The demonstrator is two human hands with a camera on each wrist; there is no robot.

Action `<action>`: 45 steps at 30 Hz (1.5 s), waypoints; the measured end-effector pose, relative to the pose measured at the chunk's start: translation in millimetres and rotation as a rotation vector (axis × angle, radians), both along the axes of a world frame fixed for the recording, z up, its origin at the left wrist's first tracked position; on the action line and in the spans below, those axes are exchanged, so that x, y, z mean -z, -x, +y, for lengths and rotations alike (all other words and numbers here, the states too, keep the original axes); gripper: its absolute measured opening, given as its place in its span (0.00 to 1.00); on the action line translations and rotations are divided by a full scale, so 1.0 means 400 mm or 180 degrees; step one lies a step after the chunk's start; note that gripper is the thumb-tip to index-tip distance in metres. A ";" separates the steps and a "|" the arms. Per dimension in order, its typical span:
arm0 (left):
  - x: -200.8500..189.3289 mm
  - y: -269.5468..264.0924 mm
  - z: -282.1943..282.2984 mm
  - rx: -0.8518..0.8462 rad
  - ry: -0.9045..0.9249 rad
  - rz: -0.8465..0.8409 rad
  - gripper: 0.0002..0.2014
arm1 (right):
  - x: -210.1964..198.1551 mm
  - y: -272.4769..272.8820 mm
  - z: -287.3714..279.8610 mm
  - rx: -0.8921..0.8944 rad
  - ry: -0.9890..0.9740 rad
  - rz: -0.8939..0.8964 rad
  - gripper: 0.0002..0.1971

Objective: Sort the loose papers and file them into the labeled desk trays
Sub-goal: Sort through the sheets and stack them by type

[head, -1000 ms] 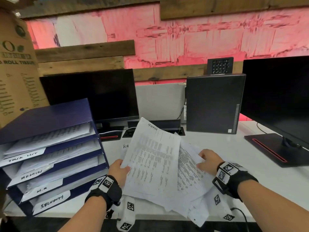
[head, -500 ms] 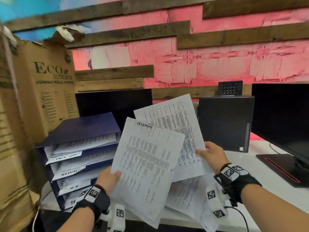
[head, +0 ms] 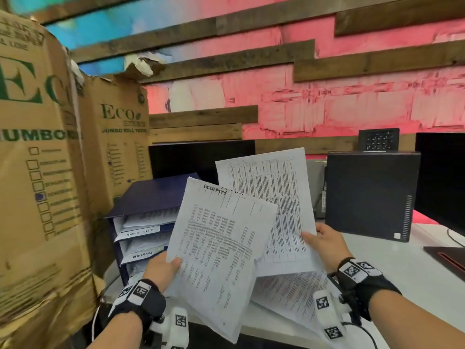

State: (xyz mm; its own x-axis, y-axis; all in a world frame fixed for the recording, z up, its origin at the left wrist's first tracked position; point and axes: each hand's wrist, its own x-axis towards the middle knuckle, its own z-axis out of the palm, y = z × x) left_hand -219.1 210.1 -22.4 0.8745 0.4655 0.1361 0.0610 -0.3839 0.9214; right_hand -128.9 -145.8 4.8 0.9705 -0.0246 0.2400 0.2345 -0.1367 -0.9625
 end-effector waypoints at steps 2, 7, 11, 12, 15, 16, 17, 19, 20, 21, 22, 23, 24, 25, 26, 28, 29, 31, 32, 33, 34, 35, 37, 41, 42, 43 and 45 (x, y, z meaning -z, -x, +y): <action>0.002 0.003 0.007 0.0067 0.0040 0.0026 0.13 | 0.006 -0.005 0.008 -0.0005 -0.0016 0.0075 0.06; 0.006 0.011 0.010 0.0110 0.0162 -0.0025 0.13 | 0.012 -0.001 0.029 -0.0077 -0.0074 0.0116 0.05; 0.004 0.019 0.005 0.0219 0.0424 -0.0056 0.11 | 0.020 -0.004 0.035 -0.0197 -0.0140 0.0219 0.07; 0.004 0.020 0.006 0.0229 0.0431 -0.0057 0.11 | 0.024 -0.008 0.034 -0.0213 -0.0156 0.0240 0.07; 0.002 0.020 0.011 0.0255 0.0534 -0.0042 0.11 | 0.034 -0.018 0.035 -0.0264 -0.0165 0.0263 0.08; 0.001 0.020 0.013 0.0257 0.0564 -0.0037 0.11 | 0.033 -0.017 0.037 -0.0276 -0.0180 0.0247 0.08; 0.002 0.018 0.015 0.0260 0.0604 -0.0024 0.11 | 0.029 -0.010 0.040 -0.0292 -0.0196 0.0251 0.07; 0.006 0.014 0.020 0.0286 0.0665 0.0007 0.09 | 0.018 0.008 0.047 -0.0347 -0.0249 0.0276 0.07; 0.008 0.012 0.022 0.0310 0.0708 0.0018 0.09 | 0.014 0.017 0.051 -0.0394 -0.0293 0.0297 0.07; 0.011 0.009 0.022 0.0342 0.0773 0.0027 0.09 | 0.012 0.024 0.055 -0.0468 -0.0354 0.0322 0.08; 0.012 0.007 0.020 0.0379 0.0849 0.0043 0.09 | 0.012 0.028 0.057 -0.0535 -0.0395 0.0346 0.09; 0.012 0.005 0.017 0.0420 0.0973 0.0065 0.09 | 0.013 0.031 0.061 -0.0600 -0.0386 0.0384 0.10; 0.012 0.003 0.011 0.0483 0.1115 0.0092 0.10 | 0.017 0.032 0.067 -0.0683 -0.0369 0.0412 0.11; 0.014 0.000 0.005 0.0561 0.1221 0.0100 0.11 | 0.022 0.033 0.074 -0.0760 -0.0347 0.0451 0.12; 0.017 -0.006 0.000 0.0608 0.1241 0.0103 0.12 | 0.028 0.035 0.084 -0.0834 -0.0323 0.0491 0.13; 0.023 -0.013 -0.012 0.0709 0.1133 0.0097 0.12 | 0.040 0.042 0.106 -0.0930 -0.0271 0.0533 0.14; 0.029 -0.020 -0.019 0.0732 0.1072 0.0123 0.12 | 0.045 0.048 0.118 -0.0939 -0.0269 0.0534 0.14; 0.023 -0.018 -0.042 0.0669 0.0882 0.0060 0.08 | 0.051 0.058 0.138 -0.0963 -0.0270 0.0448 0.15; 0.021 -0.022 -0.053 0.0571 0.0778 0.0015 0.09 | 0.053 0.057 0.143 -0.0931 -0.0297 0.0419 0.14; 0.018 -0.026 -0.065 0.0477 0.0650 -0.0014 0.09 | 0.051 0.057 0.145 -0.0894 -0.0374 0.0438 0.12; 0.012 -0.031 -0.079 0.0392 0.0518 -0.0049 0.10 | 0.047 0.053 0.144 -0.0880 -0.0562 0.0487 0.10; 0.006 -0.038 -0.093 0.0306 0.0390 -0.0097 0.10 | 0.038 0.055 0.143 -0.0856 -0.0714 0.0558 0.11; -0.013 -0.050 -0.134 0.0169 0.0199 -0.0230 0.11 | 0.016 0.062 0.133 -0.0773 -0.0696 0.0585 0.15; -0.048 -0.075 -0.225 0.0069 0.0108 -0.0676 0.12 | -0.020 0.073 0.110 -0.0198 0.0242 -0.0297 0.11; -0.056 -0.079 -0.245 0.0083 0.0087 -0.0752 0.12 | -0.023 0.069 0.103 -0.0097 0.0311 -0.0474 0.13; -0.059 -0.084 -0.263 0.0173 0.0065 -0.0785 0.11 | -0.025 0.067 0.094 -0.0021 0.0337 -0.0596 0.13; -0.053 -0.099 -0.301 0.0525 0.0013 -0.0712 0.14 | -0.021 0.066 0.074 0.0022 0.0402 -0.0672 0.12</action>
State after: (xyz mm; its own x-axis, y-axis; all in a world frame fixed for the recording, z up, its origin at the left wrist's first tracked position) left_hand -179.6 89.8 -1.4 0.8870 0.3202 0.3328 -0.2073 -0.3680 0.9064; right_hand -155.2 -116.3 13.0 0.8984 0.0119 0.4391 0.4273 -0.2550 -0.8674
